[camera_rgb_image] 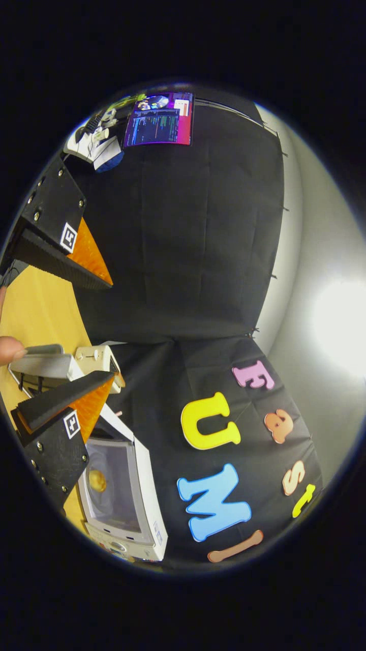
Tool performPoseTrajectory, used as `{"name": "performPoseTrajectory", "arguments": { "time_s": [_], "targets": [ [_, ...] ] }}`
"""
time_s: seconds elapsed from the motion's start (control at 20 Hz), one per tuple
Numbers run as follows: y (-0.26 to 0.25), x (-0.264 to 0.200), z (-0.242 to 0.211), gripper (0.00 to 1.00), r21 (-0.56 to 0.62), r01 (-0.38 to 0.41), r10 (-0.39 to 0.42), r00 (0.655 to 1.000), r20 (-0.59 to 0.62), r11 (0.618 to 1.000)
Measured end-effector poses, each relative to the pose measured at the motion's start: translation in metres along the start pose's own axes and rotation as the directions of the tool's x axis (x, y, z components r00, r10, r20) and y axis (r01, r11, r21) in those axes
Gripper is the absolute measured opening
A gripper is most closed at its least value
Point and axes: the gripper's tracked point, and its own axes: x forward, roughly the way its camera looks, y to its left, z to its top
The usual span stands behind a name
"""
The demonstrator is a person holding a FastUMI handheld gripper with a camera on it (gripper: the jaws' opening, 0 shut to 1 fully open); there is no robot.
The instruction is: Open the microwave, put the food inside, and close the microwave door.
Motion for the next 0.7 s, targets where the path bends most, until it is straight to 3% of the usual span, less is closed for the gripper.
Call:
{"name": "performPoseTrajectory", "arguments": {
  "time_s": [0.25,0.35,0.45,0.5,0.65,0.7],
  "targets": [
    [0.045,0.017,-0.027,0.92,-0.034,-0.054,0.052,0.998,-0.041,0.998],
    [0.046,0.023,-0.044,0.80,-0.051,-0.037,0.033,0.997,-0.073,0.998],
    [0.037,0.029,-0.060,0.61,-0.085,0.012,-0.022,0.994,-0.107,0.996],
    [0.033,0.032,-0.068,0.47,-0.097,0.025,-0.037,0.992,-0.123,0.995],
    [0.025,0.044,-0.102,0.45,-0.118,0.054,-0.077,0.977,-0.199,0.992],
    [0.021,0.044,-0.115,0.07,-0.120,0.054,-0.080,0.972,-0.221,0.991]
  ]
}}
